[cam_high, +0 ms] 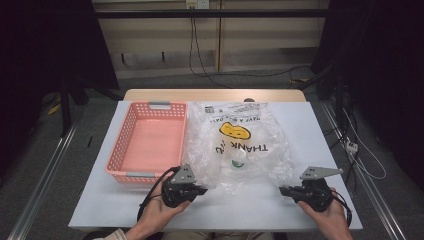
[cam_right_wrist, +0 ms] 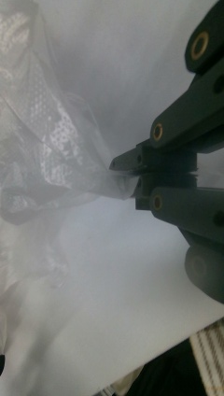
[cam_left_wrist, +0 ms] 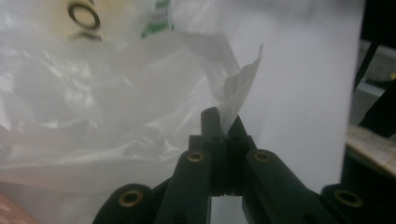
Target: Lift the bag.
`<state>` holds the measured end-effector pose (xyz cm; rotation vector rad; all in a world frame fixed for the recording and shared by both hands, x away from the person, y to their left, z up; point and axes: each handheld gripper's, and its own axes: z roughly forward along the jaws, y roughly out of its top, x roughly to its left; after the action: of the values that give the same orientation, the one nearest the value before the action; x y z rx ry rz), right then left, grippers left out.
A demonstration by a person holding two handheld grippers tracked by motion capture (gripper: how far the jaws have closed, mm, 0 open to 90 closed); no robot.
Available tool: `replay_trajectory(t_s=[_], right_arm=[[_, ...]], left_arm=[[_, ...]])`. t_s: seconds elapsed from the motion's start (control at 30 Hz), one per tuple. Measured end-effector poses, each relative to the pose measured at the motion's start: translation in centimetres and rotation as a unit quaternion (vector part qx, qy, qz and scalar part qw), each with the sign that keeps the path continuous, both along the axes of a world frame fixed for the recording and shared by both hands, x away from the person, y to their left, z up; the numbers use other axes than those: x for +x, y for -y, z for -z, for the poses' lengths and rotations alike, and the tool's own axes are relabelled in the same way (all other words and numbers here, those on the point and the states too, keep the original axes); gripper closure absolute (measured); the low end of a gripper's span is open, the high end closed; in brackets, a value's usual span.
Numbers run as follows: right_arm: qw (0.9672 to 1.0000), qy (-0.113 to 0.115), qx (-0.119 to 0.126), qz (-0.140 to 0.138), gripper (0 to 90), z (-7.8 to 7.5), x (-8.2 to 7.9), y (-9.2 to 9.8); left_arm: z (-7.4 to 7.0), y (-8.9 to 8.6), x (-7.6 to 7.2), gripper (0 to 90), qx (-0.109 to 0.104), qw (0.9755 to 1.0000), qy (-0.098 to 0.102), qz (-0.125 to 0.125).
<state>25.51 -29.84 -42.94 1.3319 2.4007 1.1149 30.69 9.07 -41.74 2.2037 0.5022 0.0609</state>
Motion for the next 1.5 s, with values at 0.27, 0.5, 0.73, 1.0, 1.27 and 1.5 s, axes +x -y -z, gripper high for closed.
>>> replay_trajectory(t_s=[0.27,0.5,0.73,1.0,1.27,1.5], right_arm=[[0.9977,0.049,0.046,-0.005,90.0,-3.1,1.3,0.0],[0.9940,0.087,0.065,-0.009,90.0,-6.0,3.1,-0.1],[0.9892,0.119,0.084,-0.007,90.0,-8.4,4.8,-0.1],[0.9807,0.165,0.104,0.003,90.0,-12.3,6.4,1.0],[0.9740,0.194,0.115,0.022,90.0,-15.6,8.1,2.1],[0.9647,0.222,0.140,0.017,90.0,-17.5,9.1,1.4]], left_arm=[[-3.6,-0.5,1.1,90.0,-0.052,0.9980,0.034,-0.010],[-6.5,-1.0,2.5,90.0,-0.092,0.9934,0.063,-0.026],[-9.1,-1.7,3.8,90.0,-0.121,0.9877,0.090,-0.042],[-12.0,-2.8,5.2,90.0,-0.157,0.9789,0.117,-0.059],[-15.3,-4.4,6.9,90.0,-0.178,0.9686,0.152,-0.084],[-16.7,-4.4,7.4,90.0,-0.188,0.9649,0.163,-0.084]])
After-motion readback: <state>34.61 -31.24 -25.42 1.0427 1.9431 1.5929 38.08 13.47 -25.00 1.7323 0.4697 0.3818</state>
